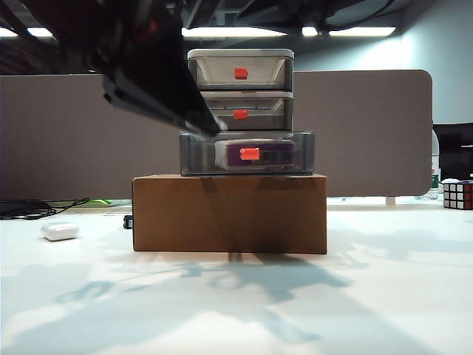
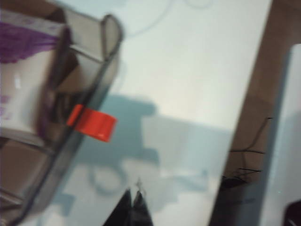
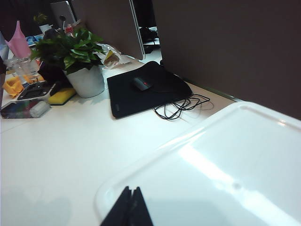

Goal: Open the third layer of the drawer on the table, pick up a pack of napkins on the table and put it in, and finally close the drawer.

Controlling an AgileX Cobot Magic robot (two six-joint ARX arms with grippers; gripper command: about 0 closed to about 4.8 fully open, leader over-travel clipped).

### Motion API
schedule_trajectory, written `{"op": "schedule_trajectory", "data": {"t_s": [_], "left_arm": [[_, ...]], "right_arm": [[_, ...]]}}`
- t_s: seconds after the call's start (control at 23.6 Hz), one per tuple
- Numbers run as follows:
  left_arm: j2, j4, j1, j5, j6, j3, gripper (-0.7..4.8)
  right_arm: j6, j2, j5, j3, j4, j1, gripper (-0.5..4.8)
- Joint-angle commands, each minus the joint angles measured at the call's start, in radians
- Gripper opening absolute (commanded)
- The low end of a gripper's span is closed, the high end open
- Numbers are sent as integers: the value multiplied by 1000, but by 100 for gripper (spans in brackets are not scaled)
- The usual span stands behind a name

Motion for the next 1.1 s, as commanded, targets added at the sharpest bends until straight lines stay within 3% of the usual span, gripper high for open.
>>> {"op": "schedule_trajectory", "data": {"t_s": [0.04,0.17,0.55,0.97,1.1], "left_arm": [[40,71,0,-14,3,0,-6],[60,110,0,-15,0,0,-6],[102,171,-1,-89,0,0,-6],[126,256,-2,-155,-7,0,-6],[132,303,-2,-217,-8,0,-6]], "right_arm": [[-32,35,0,79,-53,-1,-6],[-80,49,11,135,-100,0,-6],[-192,61,198,196,-212,-2,-6],[-220,92,251,195,-356,-3,-6],[-237,98,266,195,-378,-3,-6]]}}
